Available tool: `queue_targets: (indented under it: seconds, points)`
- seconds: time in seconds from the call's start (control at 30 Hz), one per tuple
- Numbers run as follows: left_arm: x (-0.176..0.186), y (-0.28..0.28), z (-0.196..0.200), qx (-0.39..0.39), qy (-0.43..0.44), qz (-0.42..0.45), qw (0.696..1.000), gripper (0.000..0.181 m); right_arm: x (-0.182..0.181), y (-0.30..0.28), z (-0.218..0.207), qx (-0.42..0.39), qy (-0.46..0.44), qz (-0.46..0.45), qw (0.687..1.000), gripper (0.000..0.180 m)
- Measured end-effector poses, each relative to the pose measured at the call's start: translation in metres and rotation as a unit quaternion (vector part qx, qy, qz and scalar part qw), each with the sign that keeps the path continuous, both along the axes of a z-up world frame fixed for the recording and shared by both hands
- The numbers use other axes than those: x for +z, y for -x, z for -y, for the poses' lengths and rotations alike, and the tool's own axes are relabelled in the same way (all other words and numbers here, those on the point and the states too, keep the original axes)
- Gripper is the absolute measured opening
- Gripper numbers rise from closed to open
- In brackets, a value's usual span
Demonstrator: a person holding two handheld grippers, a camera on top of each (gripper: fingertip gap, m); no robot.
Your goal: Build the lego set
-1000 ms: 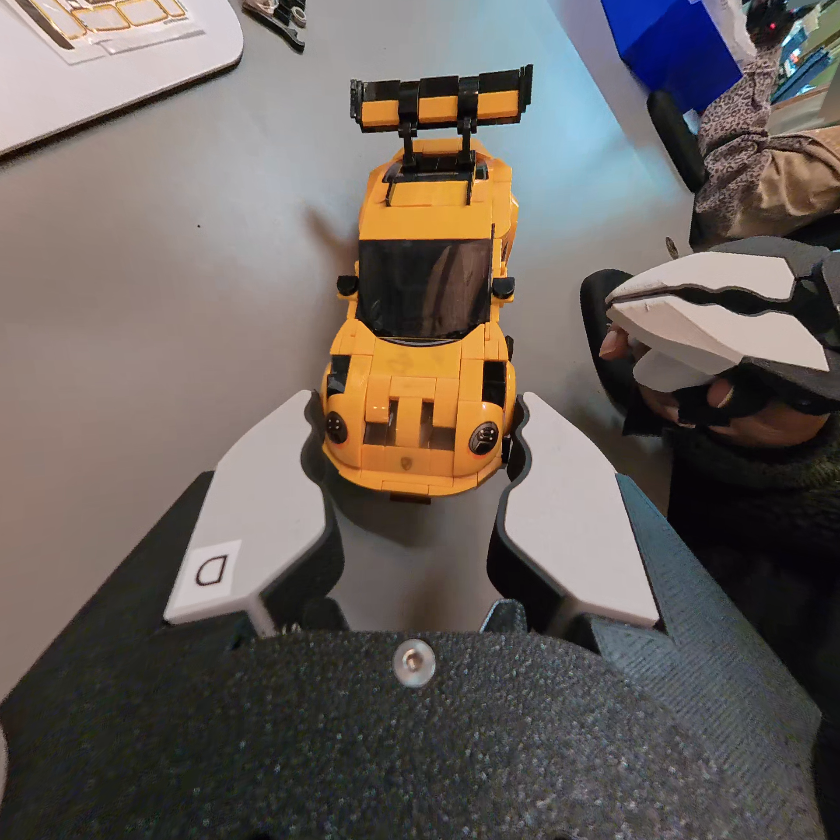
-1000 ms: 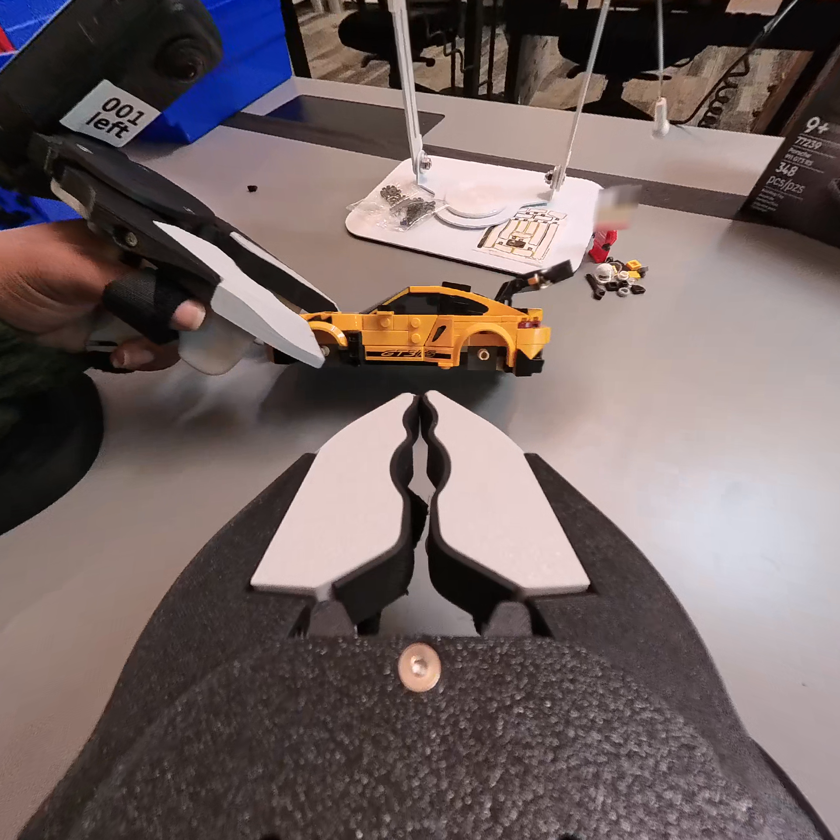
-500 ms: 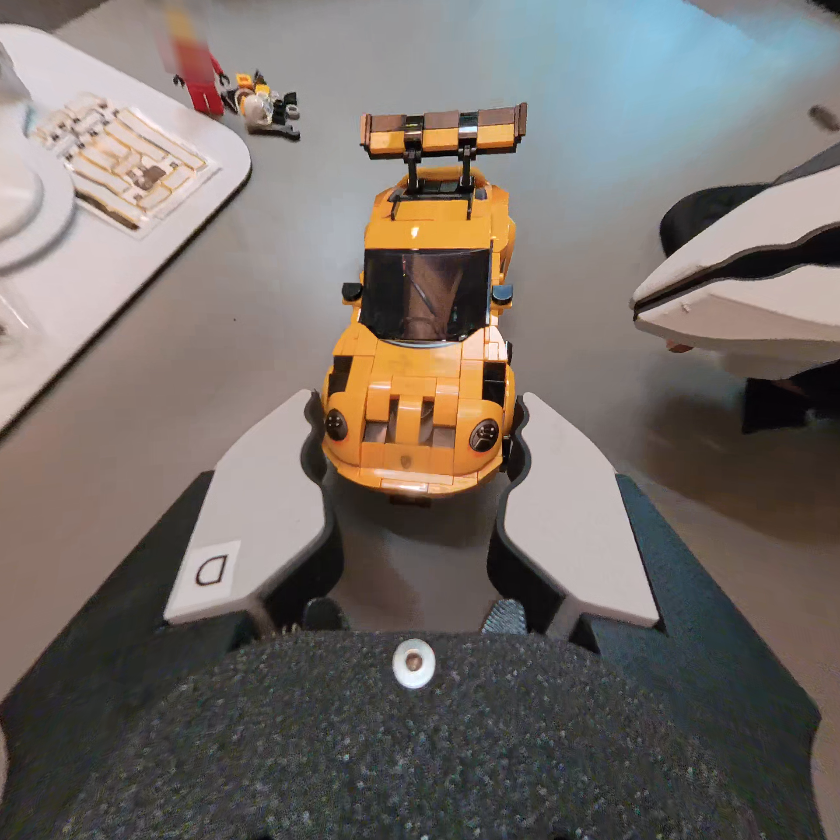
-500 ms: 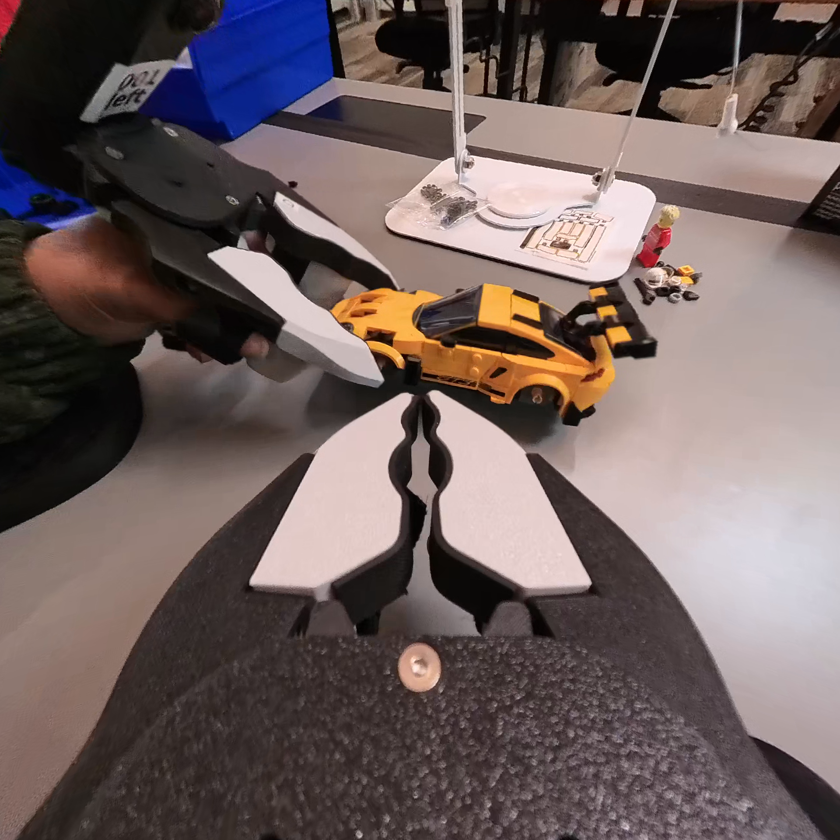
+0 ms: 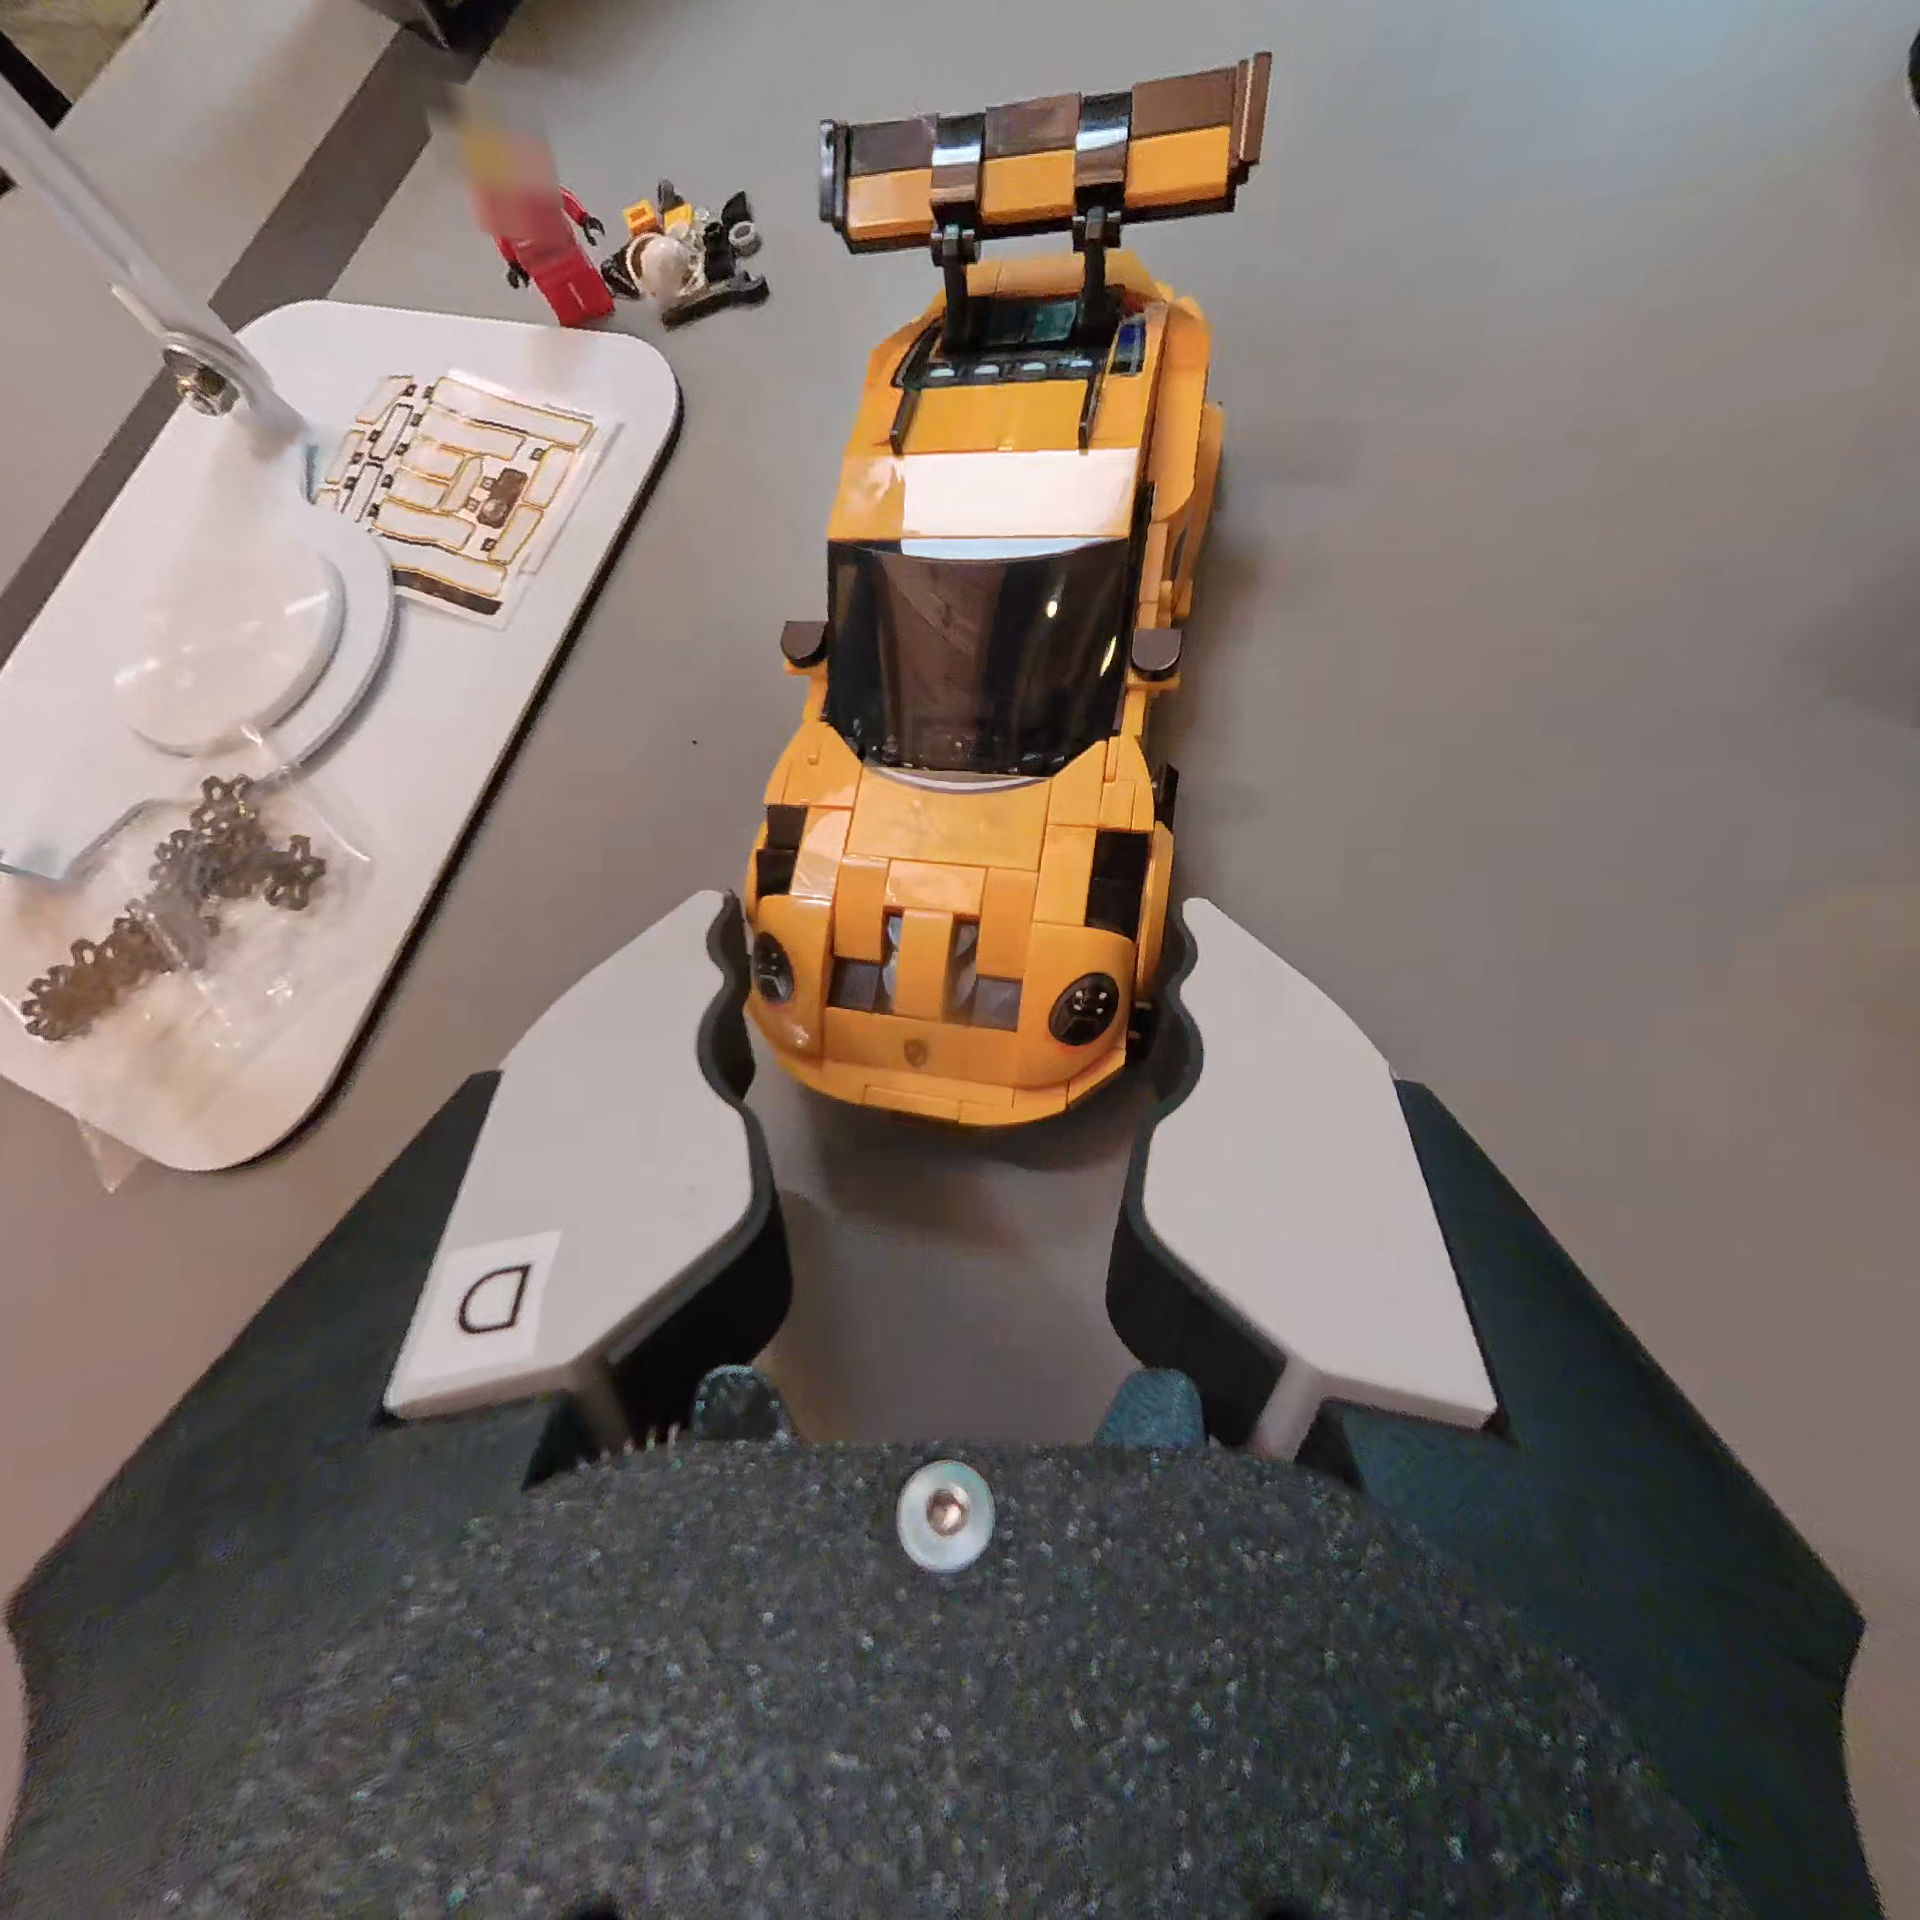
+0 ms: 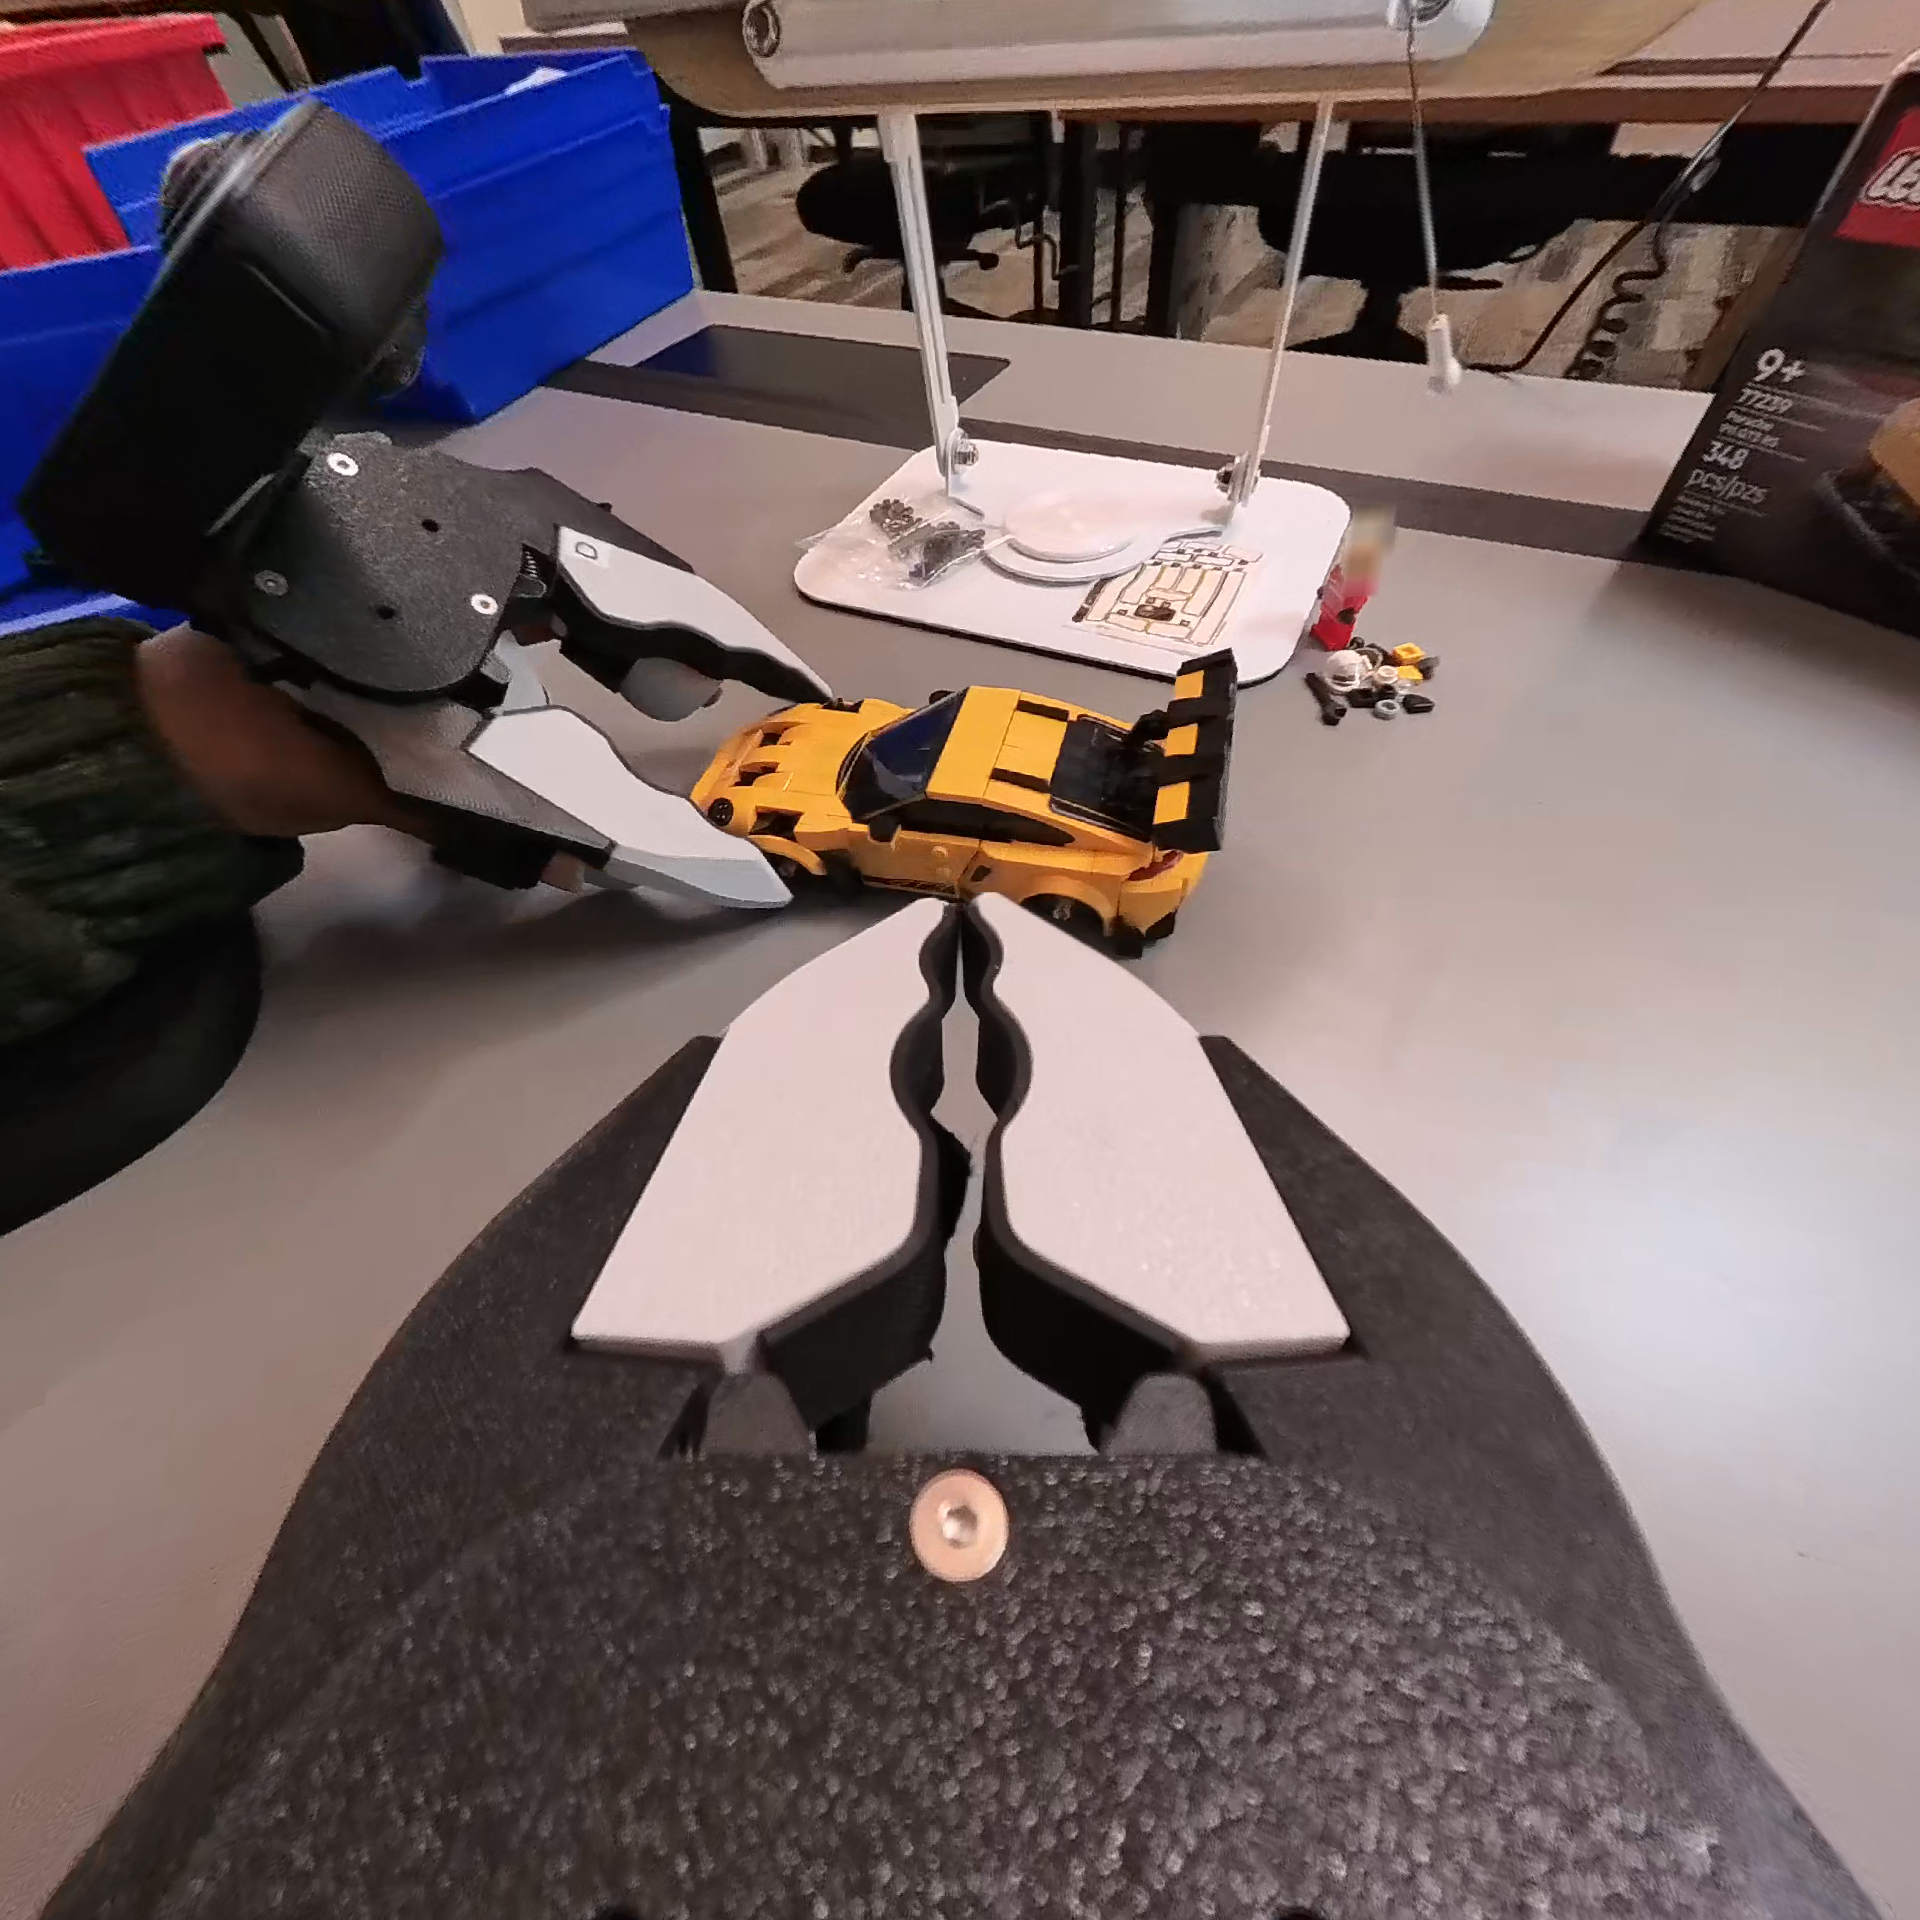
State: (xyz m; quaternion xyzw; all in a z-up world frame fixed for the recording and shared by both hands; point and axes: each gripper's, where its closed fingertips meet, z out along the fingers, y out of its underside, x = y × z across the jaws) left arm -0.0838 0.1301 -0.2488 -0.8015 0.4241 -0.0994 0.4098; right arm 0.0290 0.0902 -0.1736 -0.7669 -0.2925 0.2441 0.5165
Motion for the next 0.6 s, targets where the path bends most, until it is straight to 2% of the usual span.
queue_targets:
  seconds: [0.13, 0.23, 0.33, 0.47, 0.6]
  points:
    - [0.014, -0.002, 0.002, 0.000, -0.005, 0.043, 0.999, 0.092, 0.011, -0.005, 0.000, 0.004, -0.013, -0.006, 1.000, 0.004]
    - [0.049, 0.002, 0.004, 0.012, -0.035, 0.130, 0.991, 0.090, 0.029, -0.014, -0.004, 0.006, -0.039, -0.011, 0.999, 0.006]
    - [0.106, 0.016, 0.001, 0.056, -0.121, 0.215, 0.967, 0.052, 0.059, -0.025, -0.016, -0.001, -0.102, -0.017, 0.995, 0.010]
    - [0.171, 0.036, 0.009, 0.124, -0.260, 0.247, 0.925, 0.000, 0.107, -0.031, -0.036, -0.005, -0.196, -0.029, 0.980, 0.014]
    - [0.210, 0.044, 0.012, 0.169, -0.318, 0.253, 0.898, 0.000, 0.152, -0.022, -0.067, -0.009, -0.264, -0.019, 0.964, 0.018]
